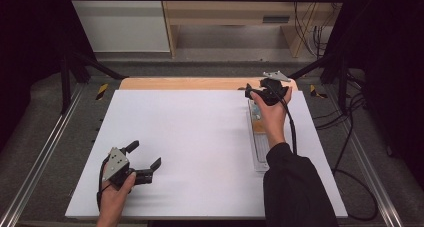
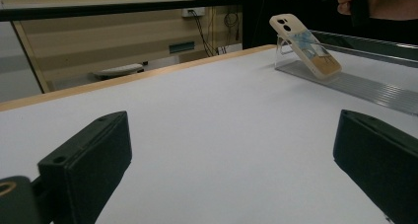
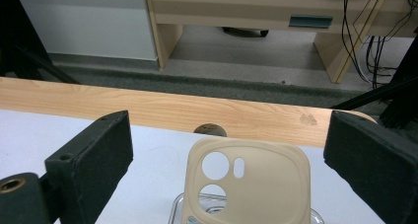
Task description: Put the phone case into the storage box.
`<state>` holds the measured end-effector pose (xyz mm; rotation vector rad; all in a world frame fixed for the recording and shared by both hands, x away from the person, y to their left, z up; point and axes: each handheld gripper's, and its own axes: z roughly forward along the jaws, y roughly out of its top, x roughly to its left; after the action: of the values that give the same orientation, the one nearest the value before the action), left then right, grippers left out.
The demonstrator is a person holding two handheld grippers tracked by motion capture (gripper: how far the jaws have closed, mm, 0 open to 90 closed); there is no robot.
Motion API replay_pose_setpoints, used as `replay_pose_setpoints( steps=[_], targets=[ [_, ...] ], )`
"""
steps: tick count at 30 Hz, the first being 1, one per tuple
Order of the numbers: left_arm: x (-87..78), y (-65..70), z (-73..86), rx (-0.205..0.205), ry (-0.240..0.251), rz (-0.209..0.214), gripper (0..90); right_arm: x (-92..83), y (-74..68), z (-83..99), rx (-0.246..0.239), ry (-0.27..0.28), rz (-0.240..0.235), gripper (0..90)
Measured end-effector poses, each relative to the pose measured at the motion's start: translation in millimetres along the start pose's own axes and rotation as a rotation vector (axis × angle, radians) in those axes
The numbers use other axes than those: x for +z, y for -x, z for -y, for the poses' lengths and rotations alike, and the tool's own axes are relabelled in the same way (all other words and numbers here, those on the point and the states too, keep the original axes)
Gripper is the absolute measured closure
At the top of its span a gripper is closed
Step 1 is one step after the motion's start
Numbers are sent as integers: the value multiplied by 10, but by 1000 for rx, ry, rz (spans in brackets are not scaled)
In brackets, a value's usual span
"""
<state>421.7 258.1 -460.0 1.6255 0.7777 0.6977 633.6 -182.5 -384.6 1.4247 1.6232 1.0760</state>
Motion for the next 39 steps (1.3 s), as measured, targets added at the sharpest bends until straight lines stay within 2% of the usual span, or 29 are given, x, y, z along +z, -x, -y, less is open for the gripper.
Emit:
replay_pose_setpoints(
  steps=[5, 11, 20, 26, 29, 39],
  targets=[
    [-63, -15, 23, 16, -10, 1, 13, -23, 12, -3, 22, -8, -8, 45],
    [-94, -61, 27, -18, 8, -8, 13, -44, 4, -23, 38, 1, -12, 40],
    [-49, -51, 37, -11, 0, 0, 14, -120, -31, -64, 1, 21, -34, 37],
    [-65, -72, 37, -16, 5, -4, 13, -198, -20, -101, 1, 34, -42, 38],
    [-67, -87, 31, -15, 8, -9, 13, -227, -18, -114, 3, 44, -64, 45],
    [-69, -83, 42, -13, 2, -14, 13, -286, -24, -119, -32, 40, -85, 46]
  ],
)
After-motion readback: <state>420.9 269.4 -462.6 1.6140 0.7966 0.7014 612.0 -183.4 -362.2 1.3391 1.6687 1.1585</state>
